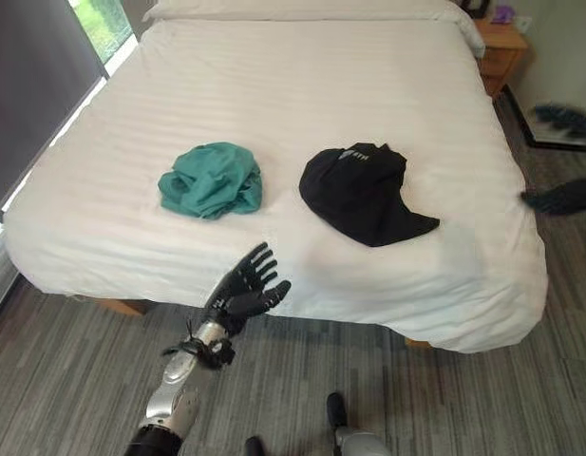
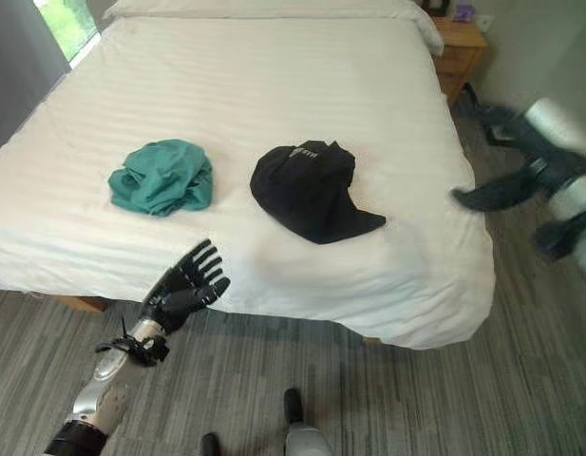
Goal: Pick up bed clothes into laundry basket.
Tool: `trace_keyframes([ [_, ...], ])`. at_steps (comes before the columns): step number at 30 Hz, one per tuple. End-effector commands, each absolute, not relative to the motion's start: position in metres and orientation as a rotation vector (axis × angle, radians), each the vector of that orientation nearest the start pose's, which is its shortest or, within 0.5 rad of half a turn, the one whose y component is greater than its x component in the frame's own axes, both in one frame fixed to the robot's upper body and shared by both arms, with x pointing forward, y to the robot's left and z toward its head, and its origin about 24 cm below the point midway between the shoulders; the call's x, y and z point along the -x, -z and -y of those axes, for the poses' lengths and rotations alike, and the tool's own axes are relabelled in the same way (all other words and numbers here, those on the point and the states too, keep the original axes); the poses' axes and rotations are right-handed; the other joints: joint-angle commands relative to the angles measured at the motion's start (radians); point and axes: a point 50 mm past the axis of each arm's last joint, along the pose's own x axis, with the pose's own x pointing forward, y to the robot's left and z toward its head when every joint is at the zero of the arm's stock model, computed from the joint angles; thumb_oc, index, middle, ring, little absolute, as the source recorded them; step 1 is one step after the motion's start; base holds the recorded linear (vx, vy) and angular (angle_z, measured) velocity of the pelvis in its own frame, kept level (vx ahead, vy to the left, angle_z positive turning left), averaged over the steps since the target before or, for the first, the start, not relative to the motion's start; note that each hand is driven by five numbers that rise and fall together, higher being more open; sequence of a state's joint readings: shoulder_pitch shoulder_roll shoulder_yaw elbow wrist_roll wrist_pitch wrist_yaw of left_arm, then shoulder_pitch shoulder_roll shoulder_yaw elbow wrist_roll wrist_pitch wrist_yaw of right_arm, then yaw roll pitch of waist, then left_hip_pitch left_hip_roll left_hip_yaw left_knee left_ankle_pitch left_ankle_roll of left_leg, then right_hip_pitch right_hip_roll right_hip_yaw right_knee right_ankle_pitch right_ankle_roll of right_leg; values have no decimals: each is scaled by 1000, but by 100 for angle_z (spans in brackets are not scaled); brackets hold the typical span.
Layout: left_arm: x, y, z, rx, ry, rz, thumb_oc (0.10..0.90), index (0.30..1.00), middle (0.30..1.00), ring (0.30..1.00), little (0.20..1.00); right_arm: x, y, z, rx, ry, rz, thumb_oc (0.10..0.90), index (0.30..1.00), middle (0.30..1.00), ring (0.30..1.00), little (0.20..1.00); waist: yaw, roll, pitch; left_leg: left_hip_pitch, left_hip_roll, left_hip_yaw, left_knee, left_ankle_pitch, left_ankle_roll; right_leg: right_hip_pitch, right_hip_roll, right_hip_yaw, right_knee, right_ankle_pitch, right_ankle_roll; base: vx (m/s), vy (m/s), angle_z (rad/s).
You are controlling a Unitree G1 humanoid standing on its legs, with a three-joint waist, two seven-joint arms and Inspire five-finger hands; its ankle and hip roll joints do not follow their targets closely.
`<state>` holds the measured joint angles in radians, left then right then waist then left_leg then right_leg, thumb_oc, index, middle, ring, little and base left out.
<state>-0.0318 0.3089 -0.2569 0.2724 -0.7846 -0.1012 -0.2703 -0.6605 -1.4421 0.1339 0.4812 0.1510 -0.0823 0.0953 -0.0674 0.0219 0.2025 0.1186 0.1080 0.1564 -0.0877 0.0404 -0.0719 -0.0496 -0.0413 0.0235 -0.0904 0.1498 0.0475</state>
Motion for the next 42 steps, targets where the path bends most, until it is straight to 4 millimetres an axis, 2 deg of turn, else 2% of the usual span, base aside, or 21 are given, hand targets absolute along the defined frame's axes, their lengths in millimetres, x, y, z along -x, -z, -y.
trace_keyframes([
  [1, -251, -28, -161, 409, 472, -52, 800, 900, 900, 900, 900, -281, -374, 352, 1405, 395, 373, 800, 900, 900, 900, 900, 63, -90, -110, -43, -40, -18, 0, 8, -25, 72, -82, -12, 50, -107, 122, 20, -37, 27],
  [2, -251, -28, -161, 413, 469, -50, 800, 900, 900, 900, 900, -283, -375, 350, 1409, 392, 377, 800, 900, 900, 900, 900, 58, -86, -110, -44, -40, -19, 0, 8, -25, 72, -82, -13, 49, -106, 122, 44, -58, 30],
  [4, -247, -26, -159, 405, 509, -73, 800, 900, 900, 900, 900, -290, -380, 353, 1477, 433, 339, 800, 900, 900, 900, 900, 81, -90, -110, -59, -37, -39, 0, 11, -27, 80, -80, -33, 37, -110, 118, 49, -46, 31],
  [7, -246, -33, -160, 385, 522, -51, 800, 900, 900, 900, 900, -303, -392, 338, 1597, 452, 346, 800, 900, 900, 900, 900, 101, -80, -90, -103, -34, -71, 0, 27, -35, 67, -79, -61, 32, -110, 112, -37, -48, 35],
  [10, -244, -38, -165, 367, 535, -42, 800, 900, 900, 900, 900, -317, -398, 347, 1615, 537, 243, 800, 900, 900, 900, 900, 133, -74, -65, -161, -32, -110, 0, 47, -48, 34, -77, -85, 32, -110, 105, -64, -51, 38],
  [11, -244, -38, -165, 371, 534, -40, 800, 900, 900, 900, 900, -317, -400, 346, 1618, 536, 246, 800, 900, 900, 900, 900, 131, -71, -66, -163, -32, -110, 0, 47, -48, 33, -77, -86, 32, -110, 105, -25, -33, 43],
  [15, -242, -41, -170, 331, 559, -57, 800, 900, 900, 900, 900, -330, -412, 335, 1682, 572, 198, 800, 900, 900, 900, 900, 142, -50, -43, -181, -30, -116, 0, 53, -54, 10, -77, -85, 47, -115, 100, 0, -5, 21],
  [16, -243, -46, -175, 283, 578, -57, 800, 900, 900, 900, 900, -339, -416, 326, 1716, 580, 156, 800, 900, 900, 900, 900, 153, -40, -33, -191, -30, -119, 0, 58, -60, -4, -78, -85, 57, -118, 96, -29, -22, 19],
  [17, -244, -55, -179, 265, 577, -25, 800, 900, 900, 900, 900, -341, -428, 320, 1724, 632, 155, 800, 900, 900, 900, 900, 160, -20, -24, -213, -32, -128, 0, 69, -68, -23, -80, -90, 65, -122, 91, -29, -23, 14],
  [19, -243, -57, -182, 271, 565, -18, 800, 900, 900, 900, 900, -341, -431, 319, 1720, 641, 155, 800, 900, 900, 900, 900, 164, -13, -22, -224, -33, -134, 0, 75, -71, -30, -80, -95, 66, -123, 90, -10, -38, 16],
  [20, -238, -54, -182, 299, 557, -28, 800, 900, 900, 900, 900, -341, -437, 315, 1741, 661, 144, 800, 900, 900, 900, 900, 172, 1, -19, -240, -34, -148, 0, 86, -78, -40, -80, -105, 70, -126, 87, 6, -46, 25],
  [24, -227, -44, -187, 323, 511, -65, 800, 900, 900, 900, 900, -339, -446, 311, 1722, 686, 173, 800, 900, 900, 900, 900, 185, 20, -3, -255, -35, -160, 0, 93, -76, -61, -77, -106, 89, -135, 80, 29, -29, 20],
  [30, -223, -39, -185, 344, 497, -85, 800, 900, 900, 900, 900, -341, -441, 314, 1665, 677, 164, 800, 900, 900, 900, 900, 189, 34, 16, -274, -38, -165, 0, 101, -77, -81, -73, -103, 90, -138, 74, 18, -11, 3],
  [32, -223, -37, -178, 338, 519, -96, 800, 900, 900, 900, 900, -345, -429, 321, 1601, 663, 114, 800, 900, 900, 900, 900, 188, 43, 29, -282, -39, -164, 0, 102, -75, -89, -74, -99, 91, -138, 73, 32, -1, -1],
  [38, -228, -39, -169, 313, 560, -95, 800, 900, 900, 900, 900, -346, -413, 337, 1530, 665, 3, 800, 900, 900, 900, 900, 179, 60, 42, -287, -46, -158, 0, 101, -75, -104, -78, -93, 103, -143, 72, 13, 15, 0],
  [40, -232, -42, -165, 309, 569, -75, 800, 900, 900, 900, 900, -349, -408, 335, 1413, 643, 72, 800, 900, 900, 900, 900, 174, 67, 53, -290, -49, -157, 0, 99, -72, -113, -78, -86, 108, -143, 74, 4, 1, -3],
  [41, -234, -47, -164, 307, 567, -47, 800, 900, 900, 900, 900, -352, -395, 339, 1271, 618, 112, 800, 900, 900, 900, 900, 178, 71, 63, -296, -52, -159, 0, 96, -69, -125, -79, -79, 110, -142, 76, -12, 0, -10],
  [42, -236, -54, -165, 306, 560, -14, 800, 900, 900, 900, 900, -353, -387, 342, 1216, 616, 118, 800, 900, 900, 900, 900, 183, 77, 73, -301, -56, -161, 0, 95, -66, -138, -79, -72, 112, -140, 77, -14, -1, -15],
])
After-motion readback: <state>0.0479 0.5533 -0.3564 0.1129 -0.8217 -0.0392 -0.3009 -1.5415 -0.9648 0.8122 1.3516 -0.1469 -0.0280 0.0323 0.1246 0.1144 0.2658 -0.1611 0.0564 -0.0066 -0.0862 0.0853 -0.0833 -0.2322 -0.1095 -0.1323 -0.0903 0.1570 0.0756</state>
